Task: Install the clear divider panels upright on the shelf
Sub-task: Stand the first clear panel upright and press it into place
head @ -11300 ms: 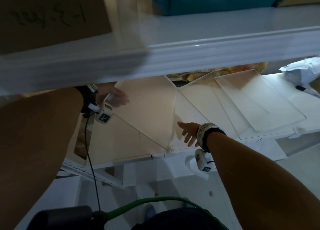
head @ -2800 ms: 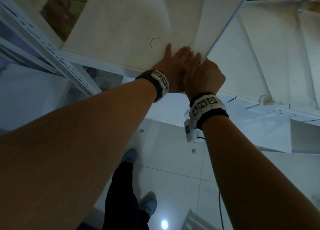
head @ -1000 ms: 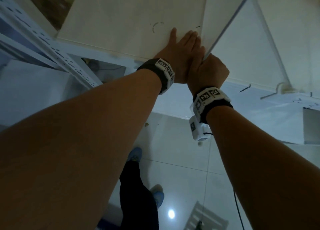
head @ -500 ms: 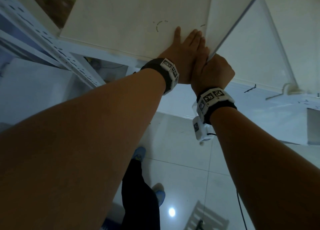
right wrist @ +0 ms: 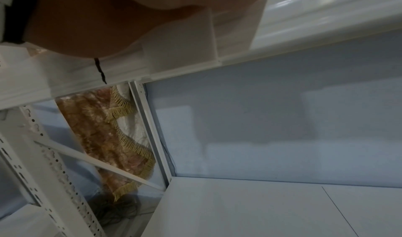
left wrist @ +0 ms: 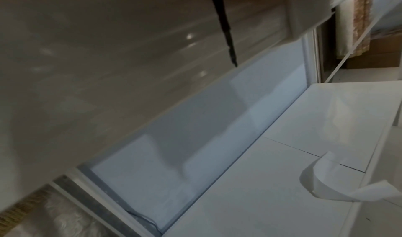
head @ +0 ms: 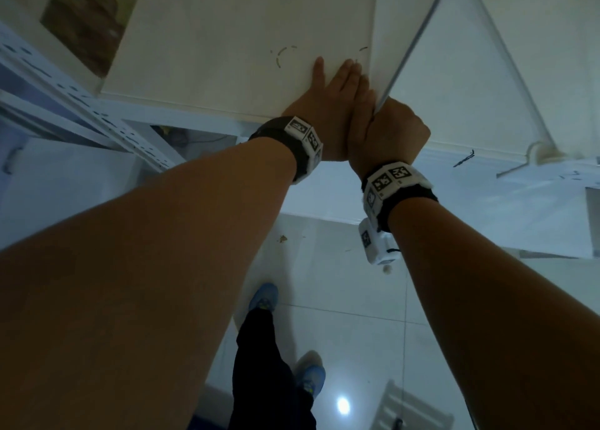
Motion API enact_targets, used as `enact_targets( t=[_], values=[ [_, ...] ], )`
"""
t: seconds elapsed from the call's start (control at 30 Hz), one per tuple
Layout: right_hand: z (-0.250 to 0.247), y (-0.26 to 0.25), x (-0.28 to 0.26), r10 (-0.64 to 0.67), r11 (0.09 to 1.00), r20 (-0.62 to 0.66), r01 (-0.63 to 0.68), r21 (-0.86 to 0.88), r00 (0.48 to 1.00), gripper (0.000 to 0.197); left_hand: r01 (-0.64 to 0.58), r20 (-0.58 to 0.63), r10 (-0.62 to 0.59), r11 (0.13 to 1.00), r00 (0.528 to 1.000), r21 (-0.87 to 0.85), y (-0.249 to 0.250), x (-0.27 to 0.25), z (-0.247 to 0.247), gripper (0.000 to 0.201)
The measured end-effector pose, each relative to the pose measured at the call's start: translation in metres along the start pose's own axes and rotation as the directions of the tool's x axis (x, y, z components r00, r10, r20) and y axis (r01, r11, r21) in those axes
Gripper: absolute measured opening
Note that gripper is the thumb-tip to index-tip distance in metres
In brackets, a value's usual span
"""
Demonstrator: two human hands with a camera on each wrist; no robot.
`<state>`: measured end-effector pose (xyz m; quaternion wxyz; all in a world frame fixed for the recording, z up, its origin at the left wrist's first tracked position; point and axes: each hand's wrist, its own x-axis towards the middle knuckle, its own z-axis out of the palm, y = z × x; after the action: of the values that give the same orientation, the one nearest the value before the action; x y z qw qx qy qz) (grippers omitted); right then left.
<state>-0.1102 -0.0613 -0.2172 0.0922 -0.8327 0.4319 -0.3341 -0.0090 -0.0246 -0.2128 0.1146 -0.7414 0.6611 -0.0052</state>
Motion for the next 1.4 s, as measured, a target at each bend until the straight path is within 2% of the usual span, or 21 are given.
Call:
enact_targets(
  t=[0.13,0.27,0.43,0.83,1.03,1.27,1.4],
  values=[
    [0.0,0.002,0.002,-0.002,1.0,0.051,0.002,0.001,0.999,0.038,-0.037,-0.001,0.037,0.999,0.999,0.009,-0.002,0.001,0.004,0.084],
    [0.002,0.002,0.002,0.01,1.0,0.042,-0.01,-0.007,0.999,0.039,-0.061,-0.008,0.062,0.998,0.998,0.023,-0.004,0.001,0.008,0.086],
    [0.005,0.005,0.002,-0.002,1.0,0.036,0.002,-0.004,0.999,0.038,-0.063,-0.03,0.062,0.998,0.998,-0.005,-0.005,0.001,0.009,0.09],
    [0.01,0.008,0.001,-0.027,0.999,0.056,0.028,-0.023,0.998,0.036,-0.045,-0.056,0.048,0.997,0.997,0.056,-0.004,0.002,0.014,0.088],
    [0.013,0.009,-0.001,-0.034,0.999,0.026,0.034,-0.004,0.999,0.039,-0.037,-0.055,0.041,0.996,0.998,0.078,-0.004,0.001,0.014,0.086],
    [0.019,0.01,-0.002,-0.096,0.995,-0.094,0.097,0.009,0.991,0.042,-0.011,-0.101,0.019,0.997,0.995,0.074,-0.007,0.003,0.02,0.084],
    [0.016,0.008,-0.002,-0.111,0.994,-0.108,0.112,0.002,0.988,0.038,-0.01,-0.112,0.019,0.997,0.994,0.078,-0.006,0.002,0.021,0.083]
  ],
)
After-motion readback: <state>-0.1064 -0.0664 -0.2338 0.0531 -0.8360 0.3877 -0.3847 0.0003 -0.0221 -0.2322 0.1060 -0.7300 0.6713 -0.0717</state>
